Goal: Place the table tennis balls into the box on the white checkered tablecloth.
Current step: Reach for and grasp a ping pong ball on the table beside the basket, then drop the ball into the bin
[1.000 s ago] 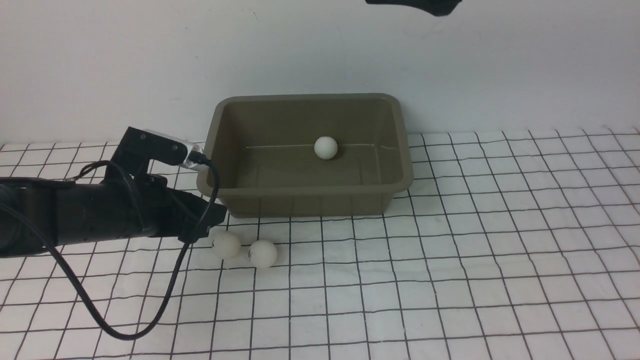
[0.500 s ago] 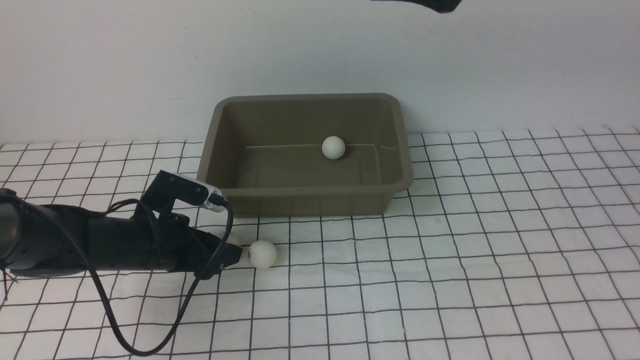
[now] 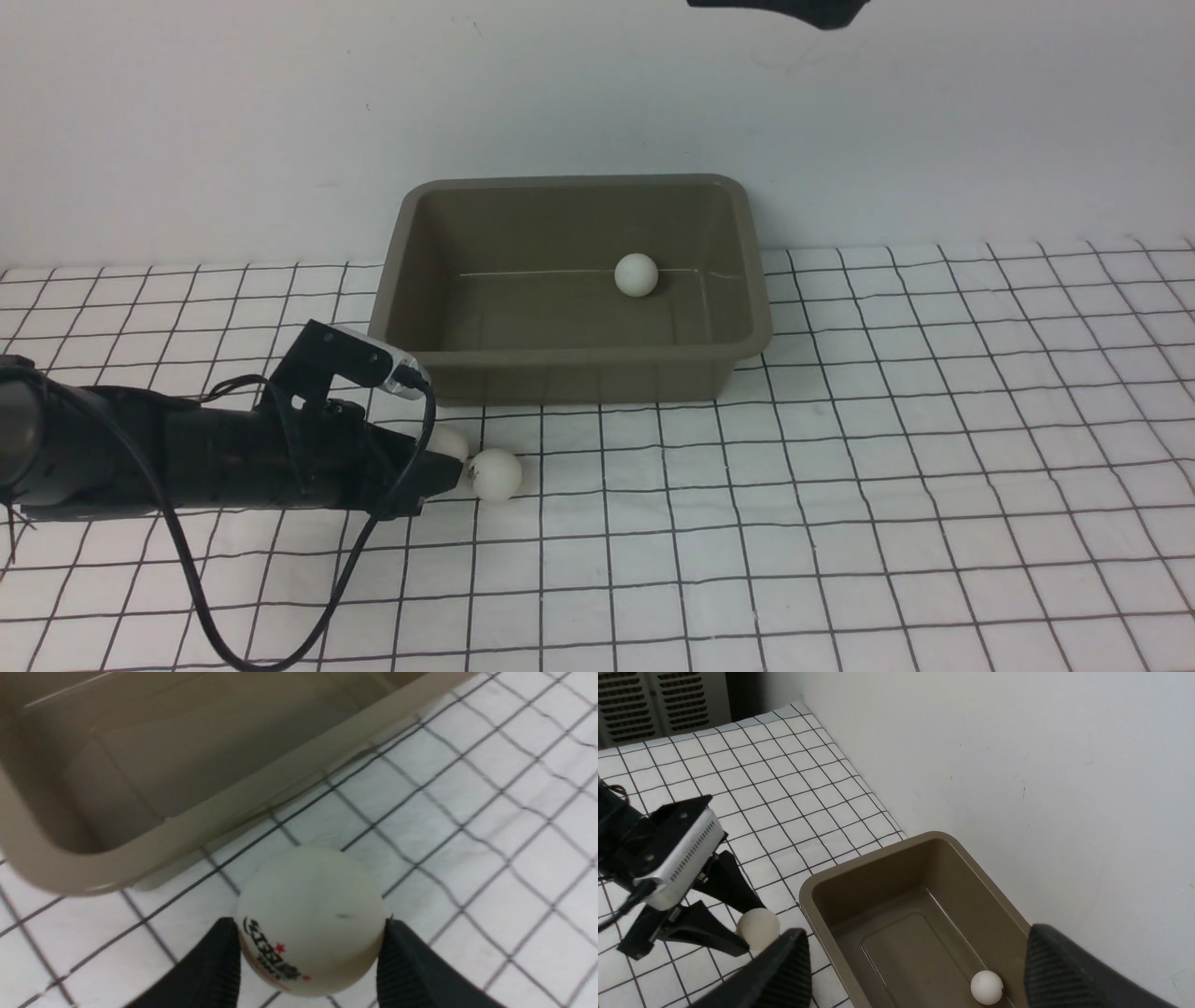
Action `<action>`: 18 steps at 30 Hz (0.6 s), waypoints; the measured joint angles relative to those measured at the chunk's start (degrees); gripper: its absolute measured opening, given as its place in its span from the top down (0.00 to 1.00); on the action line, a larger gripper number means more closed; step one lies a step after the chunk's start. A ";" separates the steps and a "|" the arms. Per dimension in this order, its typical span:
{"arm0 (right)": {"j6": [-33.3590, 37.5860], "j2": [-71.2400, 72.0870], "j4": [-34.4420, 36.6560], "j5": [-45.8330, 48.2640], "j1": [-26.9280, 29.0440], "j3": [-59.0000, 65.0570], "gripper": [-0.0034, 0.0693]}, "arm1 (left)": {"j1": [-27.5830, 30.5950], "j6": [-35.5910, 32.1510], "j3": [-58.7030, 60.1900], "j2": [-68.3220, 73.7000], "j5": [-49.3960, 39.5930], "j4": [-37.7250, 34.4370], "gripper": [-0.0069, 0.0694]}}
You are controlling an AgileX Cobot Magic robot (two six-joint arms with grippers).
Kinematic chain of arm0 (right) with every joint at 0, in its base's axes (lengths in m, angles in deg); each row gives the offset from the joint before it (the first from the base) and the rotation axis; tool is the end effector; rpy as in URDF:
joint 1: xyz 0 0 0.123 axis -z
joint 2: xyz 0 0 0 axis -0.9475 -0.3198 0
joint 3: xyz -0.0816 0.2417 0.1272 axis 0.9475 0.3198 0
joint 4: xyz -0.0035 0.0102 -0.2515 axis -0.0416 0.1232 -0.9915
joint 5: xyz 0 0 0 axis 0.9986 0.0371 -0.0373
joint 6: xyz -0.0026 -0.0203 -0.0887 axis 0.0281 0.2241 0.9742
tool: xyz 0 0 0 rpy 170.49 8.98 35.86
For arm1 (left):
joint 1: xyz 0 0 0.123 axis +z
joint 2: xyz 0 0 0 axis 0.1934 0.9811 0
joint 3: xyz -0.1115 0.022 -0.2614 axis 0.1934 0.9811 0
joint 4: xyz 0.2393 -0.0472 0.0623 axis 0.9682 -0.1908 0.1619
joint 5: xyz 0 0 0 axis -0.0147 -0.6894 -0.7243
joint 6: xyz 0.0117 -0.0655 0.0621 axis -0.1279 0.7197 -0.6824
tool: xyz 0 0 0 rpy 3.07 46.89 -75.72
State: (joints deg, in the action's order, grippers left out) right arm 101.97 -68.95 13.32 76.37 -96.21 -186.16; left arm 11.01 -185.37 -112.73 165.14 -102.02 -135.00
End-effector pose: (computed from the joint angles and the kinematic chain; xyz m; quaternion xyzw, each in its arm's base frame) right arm 0.2793 0.1710 0.4674 -0.4760 0.7205 0.1718 0.4741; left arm 0.2947 -0.0514 0.1965 0.2550 0.8524 -0.2052 0.4078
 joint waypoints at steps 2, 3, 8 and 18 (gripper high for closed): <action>0.00 0.00 0.00 0.00 0.00 0.00 0.19 | 0.00 3.13 0.00 -2.26 -3.51 2.88 0.47; 0.00 0.00 0.00 0.00 0.00 0.00 0.19 | 0.00 3.69 0.00 -3.13 -4.72 2.71 0.47; 0.05 0.00 0.76 0.60 0.00 0.00 0.19 | 0.00 -2.01 -4.06 -2.83 -3.51 -7.21 0.47; 0.00 0.04 1.26 0.44 0.00 0.00 0.19 | 0.00 -4.61 -21.93 14.66 -2.31 -9.09 0.47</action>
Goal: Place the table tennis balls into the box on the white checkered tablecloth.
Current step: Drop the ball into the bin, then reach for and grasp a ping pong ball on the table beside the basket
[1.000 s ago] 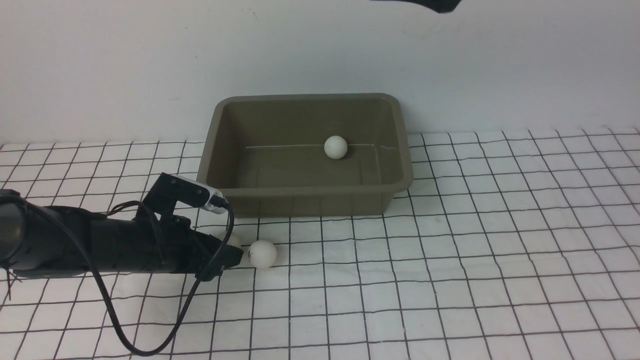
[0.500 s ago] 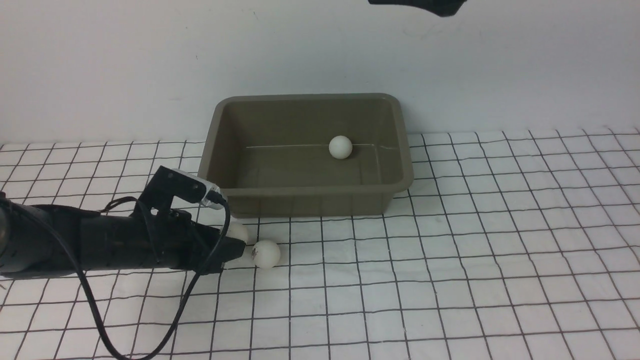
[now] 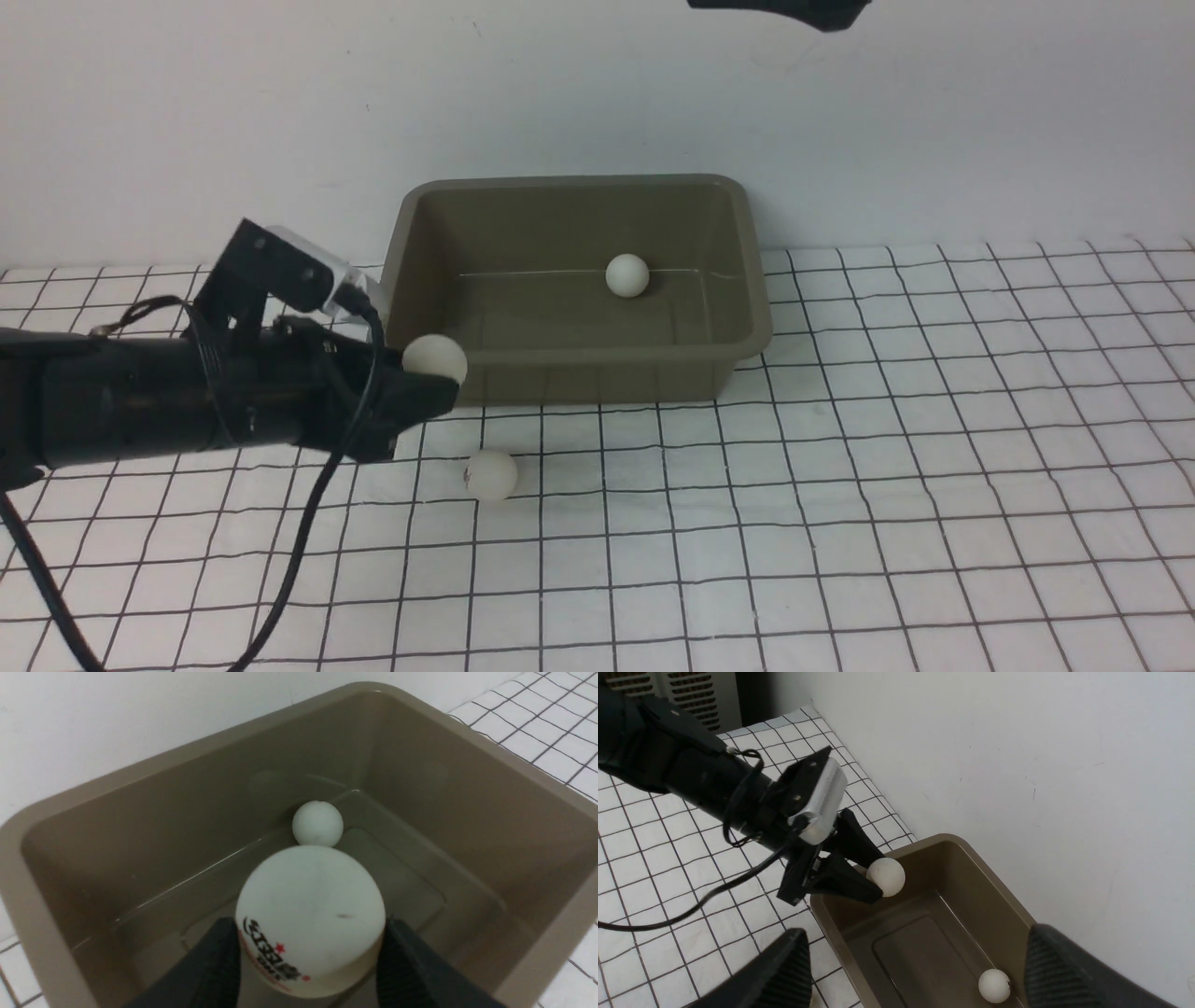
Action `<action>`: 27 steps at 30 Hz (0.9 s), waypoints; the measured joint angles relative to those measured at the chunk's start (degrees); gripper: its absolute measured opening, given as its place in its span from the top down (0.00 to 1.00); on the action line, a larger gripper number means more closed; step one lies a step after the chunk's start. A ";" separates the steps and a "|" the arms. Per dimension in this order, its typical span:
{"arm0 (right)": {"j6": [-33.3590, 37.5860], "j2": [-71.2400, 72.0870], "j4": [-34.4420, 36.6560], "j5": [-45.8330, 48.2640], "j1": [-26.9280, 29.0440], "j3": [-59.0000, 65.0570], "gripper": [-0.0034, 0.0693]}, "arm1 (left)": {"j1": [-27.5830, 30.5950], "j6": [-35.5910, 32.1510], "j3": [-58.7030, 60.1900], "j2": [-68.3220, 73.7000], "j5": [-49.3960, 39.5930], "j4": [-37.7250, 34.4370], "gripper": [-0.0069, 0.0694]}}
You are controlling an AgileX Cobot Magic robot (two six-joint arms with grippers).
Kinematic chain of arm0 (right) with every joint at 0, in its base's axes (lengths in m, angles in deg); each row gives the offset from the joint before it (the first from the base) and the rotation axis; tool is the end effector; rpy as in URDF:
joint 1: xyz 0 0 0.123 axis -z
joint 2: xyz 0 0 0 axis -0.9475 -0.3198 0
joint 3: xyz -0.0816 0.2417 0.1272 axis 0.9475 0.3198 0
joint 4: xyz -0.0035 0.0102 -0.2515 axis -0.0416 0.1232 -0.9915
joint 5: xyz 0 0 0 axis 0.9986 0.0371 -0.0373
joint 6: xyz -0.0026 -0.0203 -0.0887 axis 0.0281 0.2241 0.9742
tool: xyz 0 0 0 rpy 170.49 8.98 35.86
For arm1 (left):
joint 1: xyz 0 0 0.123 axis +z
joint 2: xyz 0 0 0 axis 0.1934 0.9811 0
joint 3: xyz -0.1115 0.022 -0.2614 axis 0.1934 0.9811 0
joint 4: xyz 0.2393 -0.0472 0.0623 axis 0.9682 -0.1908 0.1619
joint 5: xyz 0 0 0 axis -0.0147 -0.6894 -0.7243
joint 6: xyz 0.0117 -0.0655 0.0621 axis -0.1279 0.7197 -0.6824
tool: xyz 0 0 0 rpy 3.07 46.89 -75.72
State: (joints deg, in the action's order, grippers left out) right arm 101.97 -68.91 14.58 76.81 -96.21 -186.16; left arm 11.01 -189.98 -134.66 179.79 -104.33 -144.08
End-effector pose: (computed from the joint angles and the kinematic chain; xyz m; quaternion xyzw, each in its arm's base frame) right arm 0.2777 0.1721 0.4679 -0.4753 0.7197 0.1831 0.4718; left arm 0.3921 -0.0543 0.2181 0.2396 0.8064 -0.2170 0.4952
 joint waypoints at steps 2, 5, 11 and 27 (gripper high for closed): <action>0.00 0.00 0.00 0.00 0.00 0.00 0.19 | 0.00 2.27 -1.78 2.25 -0.55 0.29 0.46; 0.00 0.00 0.00 0.00 0.00 0.00 0.19 | 0.00 13.61 -5.07 4.20 -2.63 4.20 0.31; 0.04 0.00 0.00 -0.04 0.00 0.00 0.19 | 0.00 30.51 -5.26 -3.15 -7.46 26.98 0.30; 4.32 7.48 -0.65 -2.36 0.00 0.00 0.19 | -9.49 55.27 7.88 -19.76 -9.14 50.72 0.32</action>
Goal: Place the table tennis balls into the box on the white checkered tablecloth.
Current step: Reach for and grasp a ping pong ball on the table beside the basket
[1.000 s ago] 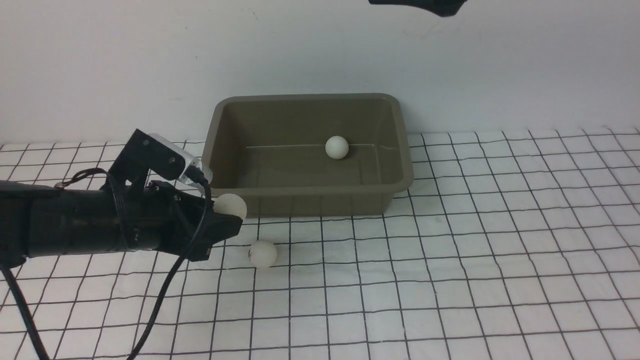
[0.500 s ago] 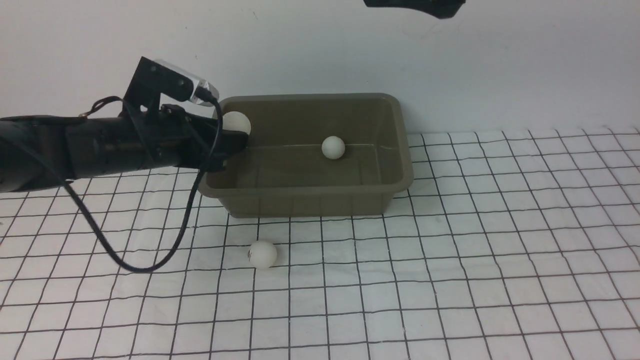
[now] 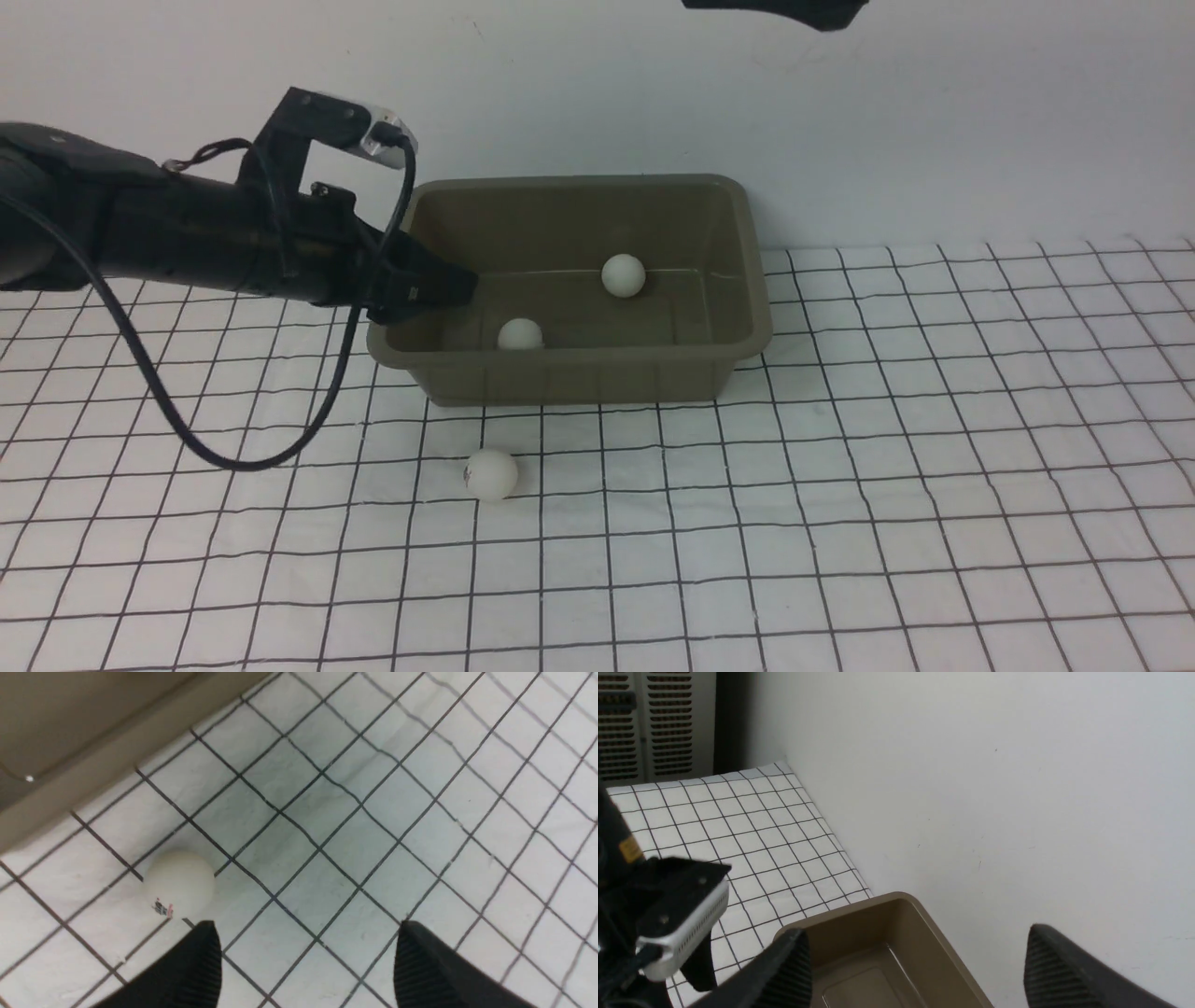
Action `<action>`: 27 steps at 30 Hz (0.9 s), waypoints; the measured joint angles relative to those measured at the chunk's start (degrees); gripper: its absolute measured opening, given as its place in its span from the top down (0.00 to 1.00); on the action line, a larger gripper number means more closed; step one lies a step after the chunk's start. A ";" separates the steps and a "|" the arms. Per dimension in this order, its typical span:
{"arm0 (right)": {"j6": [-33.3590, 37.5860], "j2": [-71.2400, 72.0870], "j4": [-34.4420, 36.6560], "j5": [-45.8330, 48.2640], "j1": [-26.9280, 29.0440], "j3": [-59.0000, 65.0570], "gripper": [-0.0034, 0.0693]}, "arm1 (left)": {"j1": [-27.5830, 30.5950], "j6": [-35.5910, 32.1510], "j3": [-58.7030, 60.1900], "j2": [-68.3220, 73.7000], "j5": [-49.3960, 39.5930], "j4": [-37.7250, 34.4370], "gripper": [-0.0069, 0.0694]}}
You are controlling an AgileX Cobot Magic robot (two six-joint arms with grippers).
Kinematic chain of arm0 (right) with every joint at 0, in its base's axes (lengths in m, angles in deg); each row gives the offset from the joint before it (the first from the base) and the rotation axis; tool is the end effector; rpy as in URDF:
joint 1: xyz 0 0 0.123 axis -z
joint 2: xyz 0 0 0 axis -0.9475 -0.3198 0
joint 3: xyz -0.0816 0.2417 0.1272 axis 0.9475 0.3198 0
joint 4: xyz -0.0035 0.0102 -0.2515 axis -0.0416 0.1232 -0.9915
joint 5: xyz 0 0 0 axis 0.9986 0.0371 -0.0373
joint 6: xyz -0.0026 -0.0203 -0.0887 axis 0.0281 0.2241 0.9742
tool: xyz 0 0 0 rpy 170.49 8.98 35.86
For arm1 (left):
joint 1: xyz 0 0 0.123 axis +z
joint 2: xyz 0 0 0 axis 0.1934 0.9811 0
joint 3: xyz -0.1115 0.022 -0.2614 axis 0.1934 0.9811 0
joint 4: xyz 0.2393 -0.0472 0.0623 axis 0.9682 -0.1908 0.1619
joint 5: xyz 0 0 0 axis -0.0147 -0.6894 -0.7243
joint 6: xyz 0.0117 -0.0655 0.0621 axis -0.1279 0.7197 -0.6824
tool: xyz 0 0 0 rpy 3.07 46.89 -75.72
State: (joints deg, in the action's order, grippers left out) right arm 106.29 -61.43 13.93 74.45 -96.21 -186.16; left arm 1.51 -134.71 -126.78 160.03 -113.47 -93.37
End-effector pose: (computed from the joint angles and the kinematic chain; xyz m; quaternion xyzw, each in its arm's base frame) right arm 0.2372 0.1513 0.5098 -0.4881 0.6631 0.1448 0.5487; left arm 0.2840 -0.0956 0.2589 0.2997 0.8820 -0.2338 0.2786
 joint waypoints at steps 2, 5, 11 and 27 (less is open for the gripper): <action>0.00 0.97 -0.29 0.25 0.00 0.00 0.19 | -2.22 -0.99 4.25 0.00 7.37 -2.16 0.32; 0.00 1.32 -0.44 0.58 0.00 0.00 0.19 | -6.82 -5.54 10.22 0.73 23.13 -9.63 0.32; 0.00 1.32 -0.61 1.10 0.00 0.00 0.19 | -13.21 -11.14 12.26 7.36 44.20 -24.77 0.32; 0.00 1.32 0.22 2.74 0.00 0.00 0.19 | -16.68 -11.98 7.41 16.81 48.36 -28.69 0.32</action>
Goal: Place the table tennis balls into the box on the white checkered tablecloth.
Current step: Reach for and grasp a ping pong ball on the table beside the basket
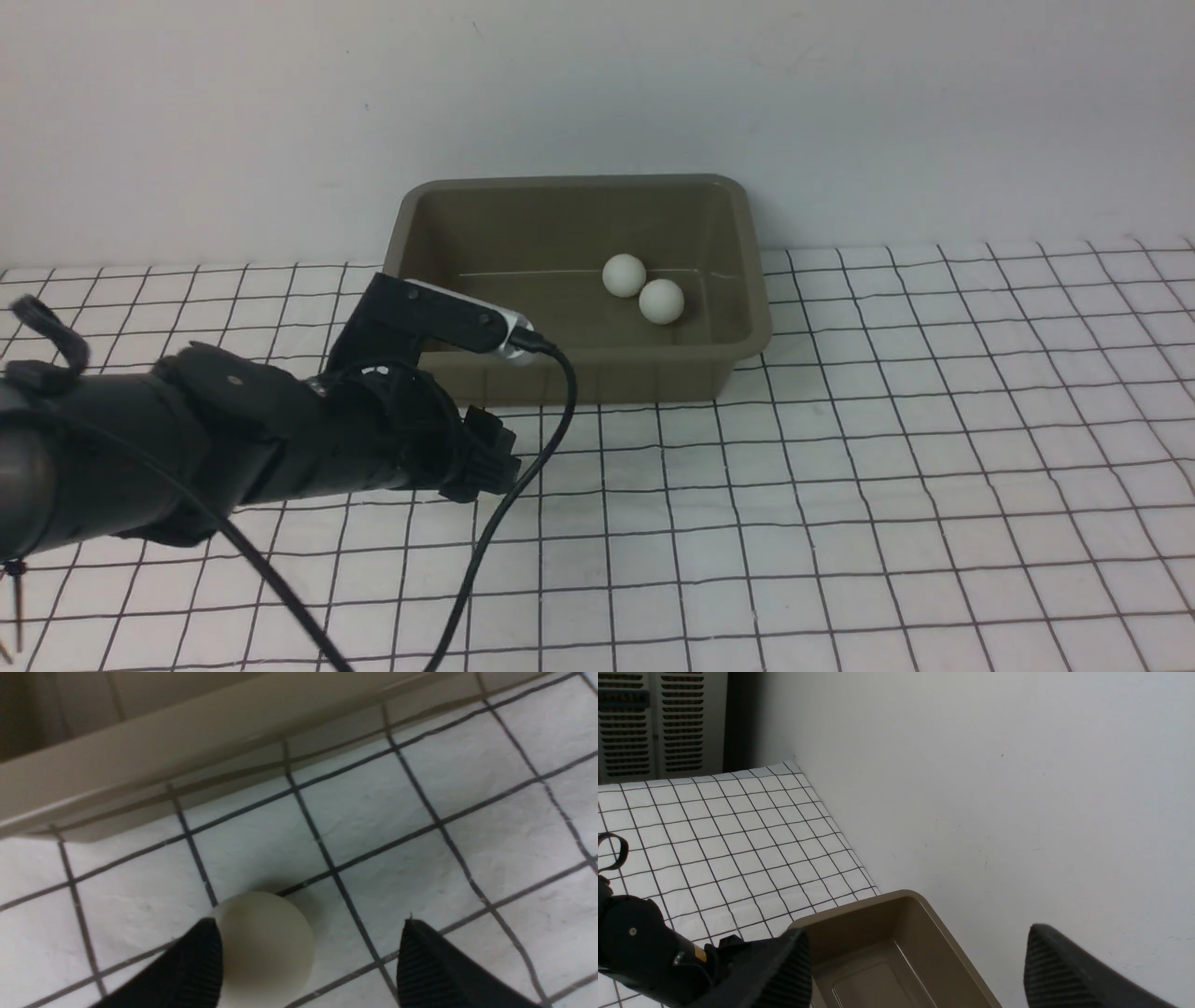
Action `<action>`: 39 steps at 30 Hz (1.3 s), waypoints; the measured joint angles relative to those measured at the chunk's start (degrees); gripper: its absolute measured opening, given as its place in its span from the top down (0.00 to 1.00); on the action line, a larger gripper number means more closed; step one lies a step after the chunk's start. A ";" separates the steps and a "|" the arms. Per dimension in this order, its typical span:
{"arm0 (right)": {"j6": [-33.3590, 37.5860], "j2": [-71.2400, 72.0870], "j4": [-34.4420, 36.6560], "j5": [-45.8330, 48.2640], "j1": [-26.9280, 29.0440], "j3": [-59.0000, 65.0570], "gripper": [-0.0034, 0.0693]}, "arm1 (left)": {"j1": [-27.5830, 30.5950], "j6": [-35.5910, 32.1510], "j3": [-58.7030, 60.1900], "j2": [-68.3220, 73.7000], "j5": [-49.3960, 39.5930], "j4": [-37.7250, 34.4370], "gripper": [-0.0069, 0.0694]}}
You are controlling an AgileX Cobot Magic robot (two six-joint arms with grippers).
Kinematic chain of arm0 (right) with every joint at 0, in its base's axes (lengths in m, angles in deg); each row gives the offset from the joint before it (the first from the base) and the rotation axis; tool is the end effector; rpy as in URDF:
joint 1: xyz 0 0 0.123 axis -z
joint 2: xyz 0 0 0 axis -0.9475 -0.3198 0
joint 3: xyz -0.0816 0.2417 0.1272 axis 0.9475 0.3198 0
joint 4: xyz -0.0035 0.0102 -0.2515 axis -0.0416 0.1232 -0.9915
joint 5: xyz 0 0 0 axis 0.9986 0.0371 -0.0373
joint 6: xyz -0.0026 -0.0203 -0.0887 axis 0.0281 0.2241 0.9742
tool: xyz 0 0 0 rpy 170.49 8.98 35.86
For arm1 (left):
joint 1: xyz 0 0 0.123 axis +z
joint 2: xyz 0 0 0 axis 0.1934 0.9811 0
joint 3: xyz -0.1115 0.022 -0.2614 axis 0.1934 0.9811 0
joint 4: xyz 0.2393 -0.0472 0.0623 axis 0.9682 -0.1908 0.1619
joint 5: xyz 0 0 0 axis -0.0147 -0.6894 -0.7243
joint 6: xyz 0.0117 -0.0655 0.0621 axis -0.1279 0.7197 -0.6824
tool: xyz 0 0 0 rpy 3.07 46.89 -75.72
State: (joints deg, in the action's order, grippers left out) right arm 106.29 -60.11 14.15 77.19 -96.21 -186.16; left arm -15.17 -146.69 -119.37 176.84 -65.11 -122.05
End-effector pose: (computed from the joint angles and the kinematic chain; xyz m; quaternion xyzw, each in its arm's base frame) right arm 0.2264 0.1480 0.5127 -0.4990 0.6619 0.1494 0.5390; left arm 0.3107 -0.1485 0.1513 0.1431 0.9202 -0.0826 0.3549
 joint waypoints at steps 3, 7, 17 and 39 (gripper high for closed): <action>0.00 0.00 0.05 0.30 0.00 0.00 0.19 | -0.05 0.00 0.05 0.00 -0.03 0.00 0.32; 0.00 0.00 0.05 0.47 0.00 0.00 0.19 | -0.05 0.00 0.05 0.00 0.09 0.00 0.32; 0.00 0.90 0.05 0.58 0.00 0.00 0.19 | -0.05 0.00 0.85 0.00 -2.06 -1.74 0.32; 0.69 1.25 0.05 0.64 0.00 0.00 0.21 | -0.05 -1.47 1.52 1.62 -3.79 -4.40 0.78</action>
State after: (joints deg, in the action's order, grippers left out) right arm 106.99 -58.86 14.20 77.82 -96.21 -186.16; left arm -15.23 -148.16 -117.86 178.46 -68.90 -126.46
